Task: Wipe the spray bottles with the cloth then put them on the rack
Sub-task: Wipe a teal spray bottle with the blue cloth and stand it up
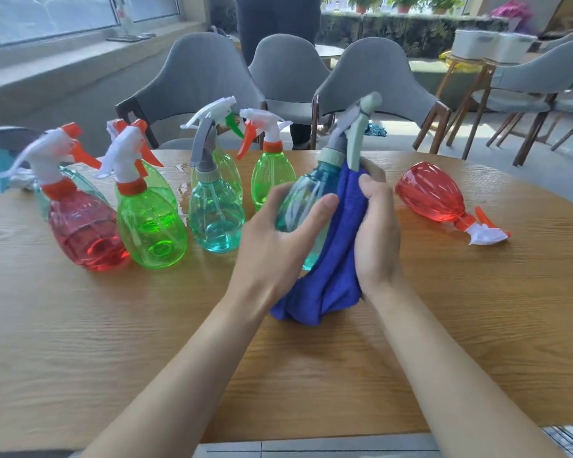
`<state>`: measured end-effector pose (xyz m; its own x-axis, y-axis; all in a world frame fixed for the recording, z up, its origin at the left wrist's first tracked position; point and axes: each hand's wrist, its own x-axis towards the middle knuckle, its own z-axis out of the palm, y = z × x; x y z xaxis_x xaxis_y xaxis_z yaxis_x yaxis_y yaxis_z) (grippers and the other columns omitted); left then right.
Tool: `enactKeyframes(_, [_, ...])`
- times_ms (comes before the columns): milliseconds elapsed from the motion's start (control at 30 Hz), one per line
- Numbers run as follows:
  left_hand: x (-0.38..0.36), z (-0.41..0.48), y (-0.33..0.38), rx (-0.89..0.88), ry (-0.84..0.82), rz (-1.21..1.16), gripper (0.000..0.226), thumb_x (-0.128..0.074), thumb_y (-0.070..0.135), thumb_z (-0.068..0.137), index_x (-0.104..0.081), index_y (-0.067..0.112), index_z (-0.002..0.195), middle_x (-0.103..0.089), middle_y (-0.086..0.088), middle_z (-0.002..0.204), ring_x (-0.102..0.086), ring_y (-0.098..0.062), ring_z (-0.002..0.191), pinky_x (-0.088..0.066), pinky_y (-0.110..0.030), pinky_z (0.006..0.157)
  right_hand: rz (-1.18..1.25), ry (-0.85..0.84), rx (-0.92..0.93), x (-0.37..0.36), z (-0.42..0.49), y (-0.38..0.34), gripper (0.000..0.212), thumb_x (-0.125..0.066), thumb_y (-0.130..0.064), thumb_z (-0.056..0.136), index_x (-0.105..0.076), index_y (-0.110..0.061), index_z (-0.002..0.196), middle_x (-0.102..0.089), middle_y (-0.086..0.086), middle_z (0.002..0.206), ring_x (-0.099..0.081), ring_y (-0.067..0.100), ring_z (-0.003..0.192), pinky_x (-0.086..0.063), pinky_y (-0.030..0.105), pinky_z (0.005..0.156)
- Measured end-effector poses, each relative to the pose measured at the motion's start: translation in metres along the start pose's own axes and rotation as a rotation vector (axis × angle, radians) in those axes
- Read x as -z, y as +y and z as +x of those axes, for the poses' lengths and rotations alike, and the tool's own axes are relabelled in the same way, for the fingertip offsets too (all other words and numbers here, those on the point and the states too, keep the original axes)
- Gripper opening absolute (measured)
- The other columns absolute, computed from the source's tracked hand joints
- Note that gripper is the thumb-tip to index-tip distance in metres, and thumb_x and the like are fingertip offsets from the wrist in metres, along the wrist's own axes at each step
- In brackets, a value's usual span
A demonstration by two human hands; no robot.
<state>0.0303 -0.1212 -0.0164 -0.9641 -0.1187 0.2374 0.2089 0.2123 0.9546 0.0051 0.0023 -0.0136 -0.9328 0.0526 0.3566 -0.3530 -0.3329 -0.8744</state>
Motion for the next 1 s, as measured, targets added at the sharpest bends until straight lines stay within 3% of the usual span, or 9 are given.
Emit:
enactKeyframes(133, [-0.001, -0.002, 0.003, 0.056, -0.013, -0.02, 0.014, -0.068, 0.056, 0.098, -0.058, 0.053, 0.108, -0.067, 0.047, 0.086, -0.064, 0.023, 0.084, -0.046, -0.003, 0.075, -0.006, 0.002, -0.043, -0.003, -0.002, 0.0, 0.042, -0.039, -0.021, 0.095, -0.058, -0.017, 0.133, -0.071, 0.003, 0.111, -0.067, 0.019, 0.104, -0.055, 0.038, 0.092])
enactKeyframes(200, [0.001, -0.002, 0.004, 0.042, 0.035, -0.026, 0.019, -0.068, 0.058, 0.097, -0.061, 0.05, 0.113, -0.066, 0.048, 0.09, -0.062, 0.024, 0.09, -0.042, -0.001, 0.075, -0.096, -0.038, -0.018, -0.006, -0.004, 0.001, 0.044, -0.041, -0.022, 0.095, -0.056, -0.023, 0.136, -0.068, 0.01, 0.117, -0.064, 0.029, 0.109, -0.053, 0.053, 0.103])
enactKeyframes(300, [0.002, -0.005, 0.005, 0.013, 0.054, -0.01, 0.031, -0.069, 0.058, 0.096, -0.062, 0.043, 0.122, -0.07, 0.04, 0.098, -0.065, 0.018, 0.094, -0.043, -0.001, 0.076, -0.172, -0.058, 0.021, -0.006, -0.002, 0.0, 0.042, -0.042, -0.022, 0.097, -0.056, -0.026, 0.136, -0.067, 0.014, 0.122, -0.062, 0.039, 0.117, -0.048, 0.062, 0.108])
enactKeyframes(400, [0.0, -0.007, 0.003, -0.024, 0.004, 0.013, 0.032, -0.073, 0.054, 0.095, -0.065, 0.038, 0.123, -0.078, 0.02, 0.099, -0.072, 0.003, 0.09, -0.051, -0.011, 0.076, -0.121, 0.035, -0.014, 0.001, 0.006, 0.0, 0.037, -0.042, -0.026, 0.096, -0.062, -0.021, 0.127, -0.07, 0.011, 0.118, -0.064, 0.037, 0.115, -0.05, 0.059, 0.106])
enactKeyframes(533, [-0.004, -0.006, 0.002, -0.014, 0.01, 0.019, 0.036, -0.07, 0.059, 0.095, -0.065, 0.039, 0.125, -0.078, 0.018, 0.099, -0.073, 0.0, 0.093, -0.054, -0.017, 0.081, -0.075, 0.031, -0.027, 0.0, 0.0, 0.003, 0.027, -0.04, -0.024, 0.098, -0.058, -0.021, 0.118, -0.067, 0.008, 0.108, -0.064, 0.024, 0.102, -0.054, 0.04, 0.091])
enactKeyframes(667, [-0.004, -0.001, 0.003, 0.025, 0.118, -0.062, 0.036, -0.065, 0.062, 0.098, -0.066, 0.033, 0.121, -0.077, 0.019, 0.099, -0.072, 0.002, 0.091, -0.051, -0.014, 0.076, -0.256, -0.05, 0.042, -0.009, -0.012, 0.01, 0.037, -0.044, -0.032, 0.098, -0.05, -0.029, 0.135, -0.062, 0.01, 0.124, -0.061, 0.03, 0.12, -0.048, 0.058, 0.108])
enactKeyframes(800, [-0.005, -0.002, 0.002, -0.003, 0.156, -0.086, 0.041, -0.066, 0.061, 0.098, -0.064, 0.032, 0.127, -0.077, 0.021, 0.1, -0.073, 0.003, 0.092, -0.054, -0.016, 0.08, -0.278, -0.062, 0.035, -0.01, -0.007, 0.013, 0.043, -0.043, -0.034, 0.1, -0.047, -0.031, 0.142, -0.062, 0.008, 0.129, -0.061, 0.03, 0.122, -0.046, 0.062, 0.109])
enactKeyframes(900, [-0.007, -0.005, 0.002, -0.017, 0.134, -0.072, 0.046, -0.067, 0.062, 0.096, -0.062, 0.033, 0.131, -0.077, 0.022, 0.106, -0.073, 0.003, 0.099, -0.057, -0.023, 0.089, -0.071, 0.016, -0.053, -0.007, -0.001, 0.01, 0.03, -0.043, -0.029, 0.1, -0.057, -0.022, 0.125, -0.067, 0.008, 0.114, -0.064, 0.027, 0.11, -0.049, 0.056, 0.107])
enactKeyframes(1000, [-0.007, -0.004, 0.002, 0.023, 0.135, -0.125, 0.043, -0.061, 0.065, 0.098, -0.062, 0.037, 0.131, -0.074, 0.03, 0.103, -0.066, 0.018, 0.1, -0.05, -0.017, 0.091, -0.125, 0.007, -0.057, -0.009, -0.005, 0.012, 0.024, -0.042, -0.031, 0.1, -0.055, -0.023, 0.119, -0.065, -0.005, 0.1, -0.06, 0.016, 0.098, -0.05, 0.048, 0.099])
